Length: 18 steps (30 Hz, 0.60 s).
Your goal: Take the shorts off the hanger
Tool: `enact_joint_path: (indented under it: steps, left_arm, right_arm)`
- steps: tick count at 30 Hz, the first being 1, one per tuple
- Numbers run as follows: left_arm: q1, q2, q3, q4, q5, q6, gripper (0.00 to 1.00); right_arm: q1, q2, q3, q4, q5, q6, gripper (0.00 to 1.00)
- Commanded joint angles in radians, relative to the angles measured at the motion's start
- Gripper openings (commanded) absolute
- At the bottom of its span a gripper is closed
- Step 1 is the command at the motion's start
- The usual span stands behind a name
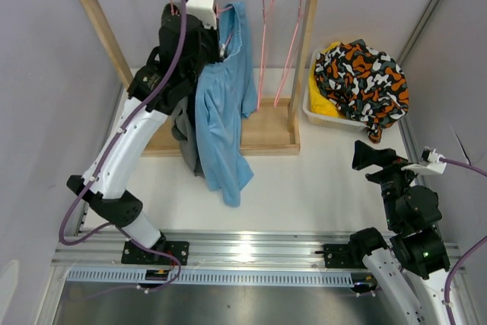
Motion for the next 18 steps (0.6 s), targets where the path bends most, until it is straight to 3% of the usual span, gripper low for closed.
enact_joint_path:
  steps: [1, 9, 11, 13, 14, 18]
  left_arm:
    - [0.006, -0.013, 0.183, 0.008, 0.014, 0.036, 0.00]
    - [-0.012, -0.111, 0.200, -0.101, 0.058, 0.031, 0.00]
    - [-0.024, -0.169, 0.078, -0.122, 0.085, 0.025, 0.00]
    - [-0.049, -0.300, -0.021, -0.106, 0.108, 0.011, 0.00]
    - [-0.054, -0.341, -0.150, -0.105, 0.121, 0.004, 0.00]
    - [-0.069, -0.536, -0.320, -0.148, 0.204, -0.044, 0.00]
  right_arm:
    - [0.004, 0.013, 0.000, 0.041, -0.004, -0.010, 0.99]
    - [0.004, 0.022, -0.006, 0.067, -0.013, -0.015, 0.99]
    - [0.002, 0.016, -0.008, 0.104, -0.079, -0.018, 0.99]
    - [0.004, 0.004, -0.030, 0.209, -0.193, -0.036, 0.99]
    - [0.004, 0.003, -0.040, 0.249, -0.343, -0.056, 0.99]
    - [0.004, 0.085, -0.023, 0.395, -0.703, -0.079, 1.00]
